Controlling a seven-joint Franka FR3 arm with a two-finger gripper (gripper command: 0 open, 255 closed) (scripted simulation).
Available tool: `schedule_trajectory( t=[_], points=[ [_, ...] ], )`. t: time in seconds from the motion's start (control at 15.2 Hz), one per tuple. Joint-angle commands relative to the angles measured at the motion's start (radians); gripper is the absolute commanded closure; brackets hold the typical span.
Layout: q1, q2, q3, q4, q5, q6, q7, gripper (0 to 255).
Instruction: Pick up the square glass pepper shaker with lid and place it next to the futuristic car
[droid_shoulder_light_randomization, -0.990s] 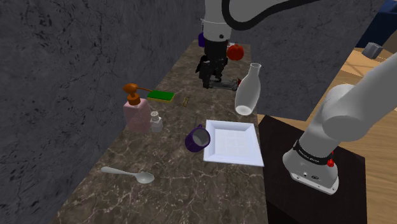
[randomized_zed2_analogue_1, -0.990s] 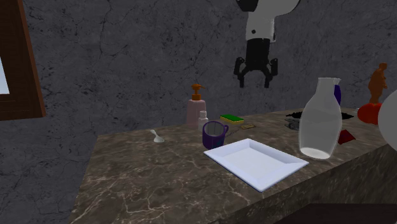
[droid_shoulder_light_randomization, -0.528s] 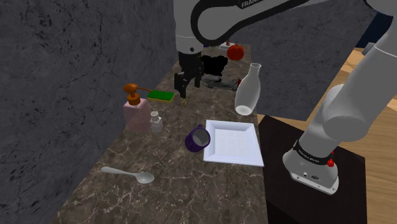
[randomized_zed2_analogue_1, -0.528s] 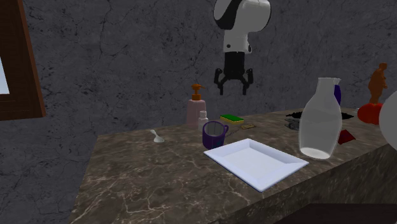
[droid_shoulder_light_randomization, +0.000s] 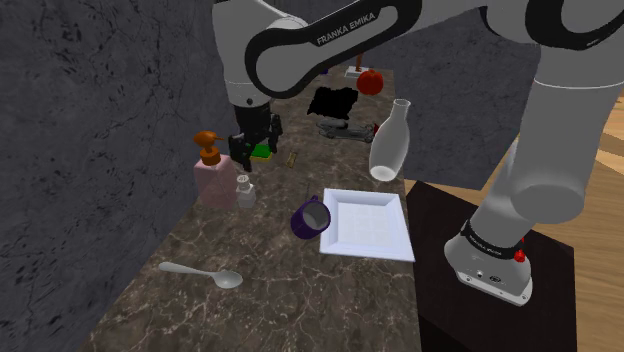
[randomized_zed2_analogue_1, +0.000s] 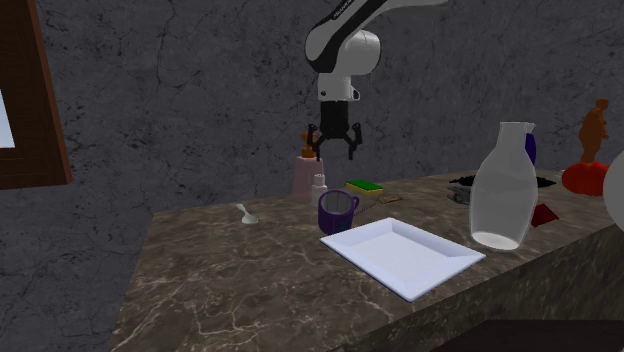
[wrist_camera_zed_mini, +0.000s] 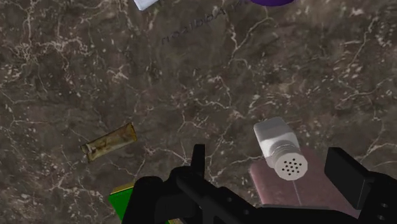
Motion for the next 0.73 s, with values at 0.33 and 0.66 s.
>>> schedule_trajectory(
  t=[0.33,0.66],
  points=[
    [0.08,0.22,-0.013,0.218,-0.093,-0.024,0.08,0],
    [0.079,0.24,-0.018,0.179,-0.104,0.033,0.087,0]
  ],
)
